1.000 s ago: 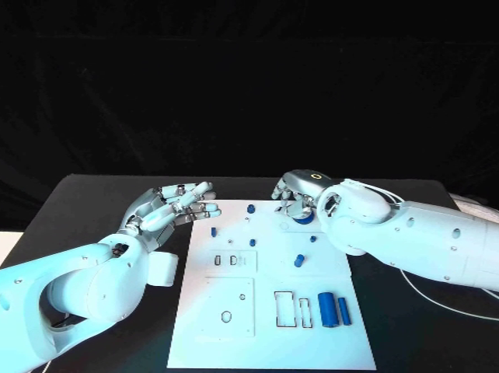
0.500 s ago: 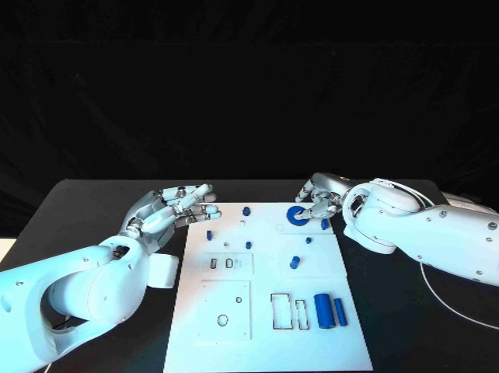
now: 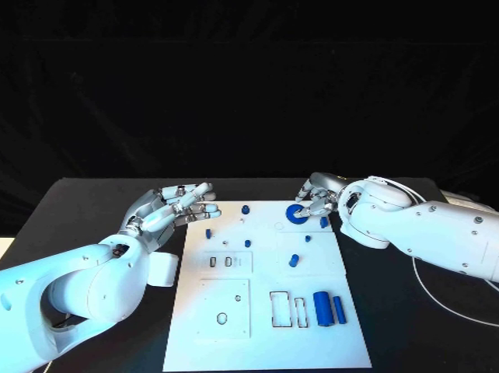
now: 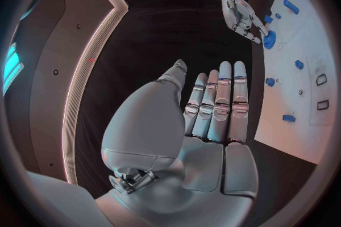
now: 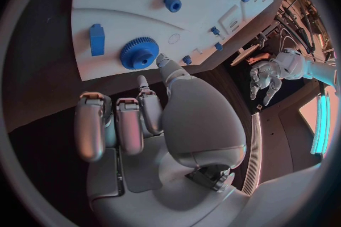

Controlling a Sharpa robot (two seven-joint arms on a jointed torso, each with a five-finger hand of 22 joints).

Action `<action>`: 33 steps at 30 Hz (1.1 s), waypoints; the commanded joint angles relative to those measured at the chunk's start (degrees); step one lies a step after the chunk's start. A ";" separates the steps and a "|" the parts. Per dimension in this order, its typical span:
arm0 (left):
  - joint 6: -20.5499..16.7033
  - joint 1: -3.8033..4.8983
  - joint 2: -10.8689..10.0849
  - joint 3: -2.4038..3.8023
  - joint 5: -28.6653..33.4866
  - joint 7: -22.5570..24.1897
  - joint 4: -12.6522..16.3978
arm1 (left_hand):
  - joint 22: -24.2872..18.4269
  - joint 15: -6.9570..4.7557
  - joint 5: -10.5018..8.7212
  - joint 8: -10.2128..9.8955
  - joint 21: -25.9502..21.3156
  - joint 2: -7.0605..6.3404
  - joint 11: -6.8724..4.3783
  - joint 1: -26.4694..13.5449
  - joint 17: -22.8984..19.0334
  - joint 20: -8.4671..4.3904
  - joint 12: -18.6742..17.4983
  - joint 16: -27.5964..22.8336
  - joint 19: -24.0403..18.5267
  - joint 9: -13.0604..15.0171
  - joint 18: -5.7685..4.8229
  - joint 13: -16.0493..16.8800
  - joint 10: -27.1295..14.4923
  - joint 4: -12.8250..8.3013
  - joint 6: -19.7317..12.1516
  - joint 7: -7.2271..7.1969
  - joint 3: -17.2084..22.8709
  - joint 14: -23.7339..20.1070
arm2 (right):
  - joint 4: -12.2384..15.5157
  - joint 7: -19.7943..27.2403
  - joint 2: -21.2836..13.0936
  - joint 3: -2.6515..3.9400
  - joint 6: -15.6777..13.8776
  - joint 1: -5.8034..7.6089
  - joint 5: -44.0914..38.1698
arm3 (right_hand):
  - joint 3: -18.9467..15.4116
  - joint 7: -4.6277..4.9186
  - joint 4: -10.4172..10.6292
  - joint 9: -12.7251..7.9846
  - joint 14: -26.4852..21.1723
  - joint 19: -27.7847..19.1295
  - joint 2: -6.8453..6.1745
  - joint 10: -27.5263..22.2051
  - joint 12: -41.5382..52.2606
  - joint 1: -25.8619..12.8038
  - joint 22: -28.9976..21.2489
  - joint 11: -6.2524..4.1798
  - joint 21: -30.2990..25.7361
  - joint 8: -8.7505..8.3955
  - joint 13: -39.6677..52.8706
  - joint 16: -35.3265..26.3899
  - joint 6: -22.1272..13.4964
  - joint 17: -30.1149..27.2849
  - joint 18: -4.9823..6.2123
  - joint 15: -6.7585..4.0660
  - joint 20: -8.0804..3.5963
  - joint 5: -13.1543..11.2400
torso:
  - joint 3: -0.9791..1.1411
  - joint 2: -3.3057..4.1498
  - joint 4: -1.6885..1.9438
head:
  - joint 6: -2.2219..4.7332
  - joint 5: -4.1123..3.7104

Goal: Assemble the parts on the task board

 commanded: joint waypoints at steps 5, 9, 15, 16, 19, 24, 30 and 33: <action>1.31 0.06 0.09 0.04 0.12 0.15 0.00 | -0.06 0.12 -0.05 -0.29 -0.25 0.59 0.35 -0.03 0.10 0.06 -0.25 -0.34 0.15 -0.04 0.69 -0.04 0.19 -0.30 -0.05 0.22 -0.02 0.08 | -1.00 -1.09 0.74 0.01 3.01 -0.42 -2.83 | -0.35 0.18 -0.19 0.03 4.74 0.33 0.33 0.43 0.41 0.37 0.17 0.09 0.33 0.32 1.67 0.45 0.12 6.71 -1.18 0.38 0.26 0.23 | -0.02 0.00 0.04 | -0.17 0.03; 1.33 0.06 0.13 0.04 0.12 0.14 -0.02 | -0.06 0.12 -0.05 -0.29 -0.25 0.59 0.35 -0.03 0.10 0.06 -0.25 -0.34 0.15 -0.04 0.69 -0.04 0.19 -0.30 -0.05 0.22 -0.02 0.08 | -1.34 -1.34 0.98 0.01 3.77 -0.61 -3.70 | -0.35 0.18 -0.20 0.03 4.74 0.33 0.34 0.44 0.45 0.40 0.19 0.09 0.34 0.34 1.73 0.46 0.15 6.74 -1.19 0.38 0.27 0.22 | -0.02 -0.04 0.06 | -0.31 0.05; 1.33 0.06 0.12 0.04 0.12 0.13 -0.06 | -0.06 0.12 -0.05 -0.29 -0.25 0.59 0.35 -0.03 0.10 0.06 -0.25 -0.34 0.15 -0.04 0.69 -0.04 0.19 -0.30 -0.05 0.22 -0.02 0.08 | -1.71 -1.68 1.20 0.01 4.79 -0.86 -4.47 | -0.35 0.17 -0.26 0.06 4.74 0.36 0.39 0.43 0.51 0.51 0.29 0.09 0.40 0.44 1.86 0.50 0.30 6.81 -1.20 0.39 0.28 0.19 | -0.03 -0.04 0.02 | -0.40 0.11; 1.34 0.06 0.12 0.04 0.12 0.13 -0.06 | -0.06 0.12 -0.05 -0.29 -0.25 0.59 0.35 -0.03 0.10 0.06 -0.25 -0.34 0.15 -0.04 0.69 -0.04 0.19 -0.30 -0.05 0.22 -0.02 0.08 | -1.78 -1.71 1.24 0.01 4.86 -0.89 -4.56 | -0.35 0.17 -0.27 0.06 4.75 0.36 0.40 0.43 0.52 0.51 0.30 0.09 0.40 0.44 1.88 0.51 0.31 6.82 -1.20 0.39 0.28 0.19 | -0.03 -0.04 0.03 | -0.40 0.12; 1.36 0.06 0.13 0.04 0.12 0.12 -0.05 | -0.06 0.12 -0.05 -0.29 -0.25 0.59 0.35 -0.03 0.10 0.06 -0.25 -0.34 0.15 -0.04 0.69 -0.04 0.19 -0.30 -0.05 0.22 -0.02 0.08 | -2.02 -1.80 1.37 0.01 5.01 -0.97 -4.84 | -0.29 0.15 -0.34 0.09 4.76 0.38 0.55 0.45 0.63 0.65 0.41 0.07 0.46 0.55 2.05 0.56 0.49 6.93 -1.22 0.39 0.29 0.21 | -0.04 -0.04 0.04 | -0.40 0.08; 1.38 0.06 0.13 0.04 0.12 0.11 -0.06 | -0.06 0.12 -0.05 -0.29 -0.25 0.59 0.35 -0.03 0.10 0.06 -0.25 -0.34 0.15 -0.04 0.69 -0.04 0.19 -0.30 -0.05 0.22 -0.02 0.08 | -2.24 -1.88 1.53 0.01 5.12 -1.09 -5.70 | 0.31 0.04 -0.80 0.19 4.78 0.46 1.35 0.61 1.06 1.44 0.74 -0.02 0.65 0.95 2.76 0.70 1.26 7.17 -1.27 0.33 0.27 0.11 | -0.03 -0.05 0.07 | -0.47 0.11; 1.39 0.05 0.10 0.04 0.12 0.09 -0.08 | -0.10 0.09 -0.05 -0.32 -0.29 0.67 0.30 0.02 0.18 0.04 -0.31 -0.40 0.21 -0.04 0.70 -0.04 0.25 -0.43 -0.03 0.14 -0.04 0.12 | -2.38 -1.81 1.78 0.01 5.10 -1.33 -8.07 | 2.62 -0.29 -2.54 0.42 4.84 0.74 2.59 1.28 2.14 3.84 1.62 -0.36 1.08 1.77 4.20 0.93 3.10 7.66 -1.42 0.07 0.08 -1.58 | -0.01 -0.02 0.06 | -0.50 0.20; 1.41 0.05 0.09 0.04 0.12 0.08 -0.06 | -0.11 0.09 -0.05 -0.33 -0.30 0.71 0.29 0.05 0.20 0.04 -0.32 -0.41 0.22 -0.04 0.70 -0.04 0.27 -0.47 -0.02 0.12 -0.03 0.13 | -2.14 -1.49 1.87 0.01 4.10 -1.53 -9.64 | 4.18 -0.88 -3.54 0.82 4.87 0.95 3.29 1.76 2.82 4.95 2.19 -0.84 1.34 2.84 5.05 1.03 5.24 7.89 -1.52 -0.26 -0.15 -2.61 | -0.03 -0.02 0.04 | -0.56 0.16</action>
